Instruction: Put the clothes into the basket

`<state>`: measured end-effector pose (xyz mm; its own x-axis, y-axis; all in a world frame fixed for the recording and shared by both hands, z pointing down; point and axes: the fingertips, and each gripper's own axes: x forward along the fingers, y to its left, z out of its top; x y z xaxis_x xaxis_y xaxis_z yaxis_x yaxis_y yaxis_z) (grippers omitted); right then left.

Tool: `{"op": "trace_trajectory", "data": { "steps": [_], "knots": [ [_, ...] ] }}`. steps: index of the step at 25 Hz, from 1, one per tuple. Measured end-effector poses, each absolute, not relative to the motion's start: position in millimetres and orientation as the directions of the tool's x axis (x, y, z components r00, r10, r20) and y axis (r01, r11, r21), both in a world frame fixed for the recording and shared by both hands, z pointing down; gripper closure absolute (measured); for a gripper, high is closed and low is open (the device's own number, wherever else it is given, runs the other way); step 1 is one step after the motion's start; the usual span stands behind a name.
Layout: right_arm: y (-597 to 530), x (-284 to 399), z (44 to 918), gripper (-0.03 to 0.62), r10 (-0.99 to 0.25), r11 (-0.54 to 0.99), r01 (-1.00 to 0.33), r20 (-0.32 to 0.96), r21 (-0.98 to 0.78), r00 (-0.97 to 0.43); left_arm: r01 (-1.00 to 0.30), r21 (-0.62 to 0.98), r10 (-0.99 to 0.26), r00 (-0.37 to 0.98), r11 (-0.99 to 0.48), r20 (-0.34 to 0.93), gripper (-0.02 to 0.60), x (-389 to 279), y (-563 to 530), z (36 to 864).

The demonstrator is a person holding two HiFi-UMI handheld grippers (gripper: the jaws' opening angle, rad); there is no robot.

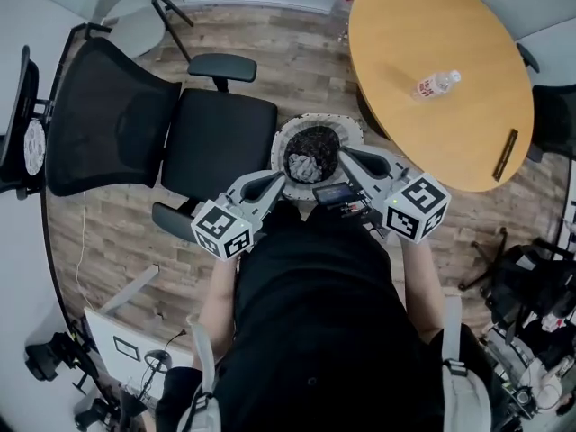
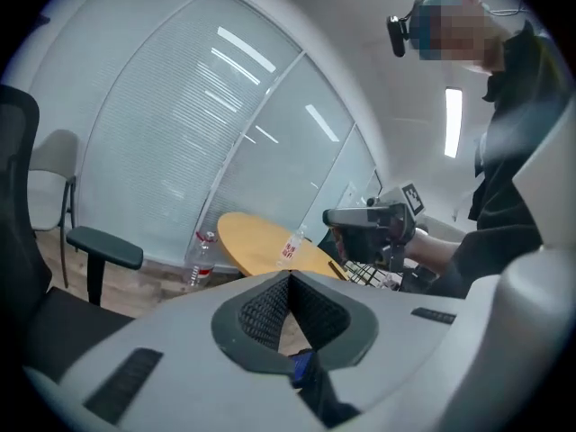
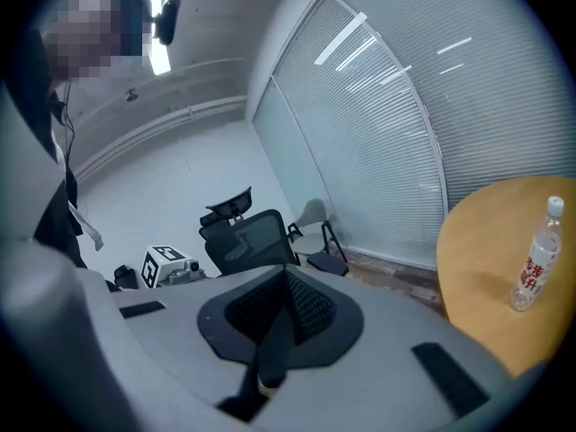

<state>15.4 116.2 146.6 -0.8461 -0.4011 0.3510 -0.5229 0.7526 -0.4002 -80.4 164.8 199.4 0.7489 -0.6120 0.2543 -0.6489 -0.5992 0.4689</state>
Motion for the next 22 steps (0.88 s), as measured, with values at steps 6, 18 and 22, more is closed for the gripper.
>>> {"op": "trace_trajectory", "data": {
  "steps": [6,18,22],
  "knots": [
    [130,-27,118,0.577,-0.334,0.825,-0.401,0.23,-0.397,-0.914,-0.626,0.441,-0.636,0.757,-0.644,0.146,0.571,-95,176,149],
    [150,-41,96,0.579,-0.298,0.85,-0.325,0.131,-0.414,-0.946,-0.616,0.402,-0.638,0.764,-0.677,0.096,0.571,-100,175,130],
    [150,-37,102,0.579,-0.31,0.842,-0.346,0.155,-0.413,-0.938,-0.61,0.414,-0.635,0.767,-0.676,0.094,0.571,-99,175,132]
  ]
}}
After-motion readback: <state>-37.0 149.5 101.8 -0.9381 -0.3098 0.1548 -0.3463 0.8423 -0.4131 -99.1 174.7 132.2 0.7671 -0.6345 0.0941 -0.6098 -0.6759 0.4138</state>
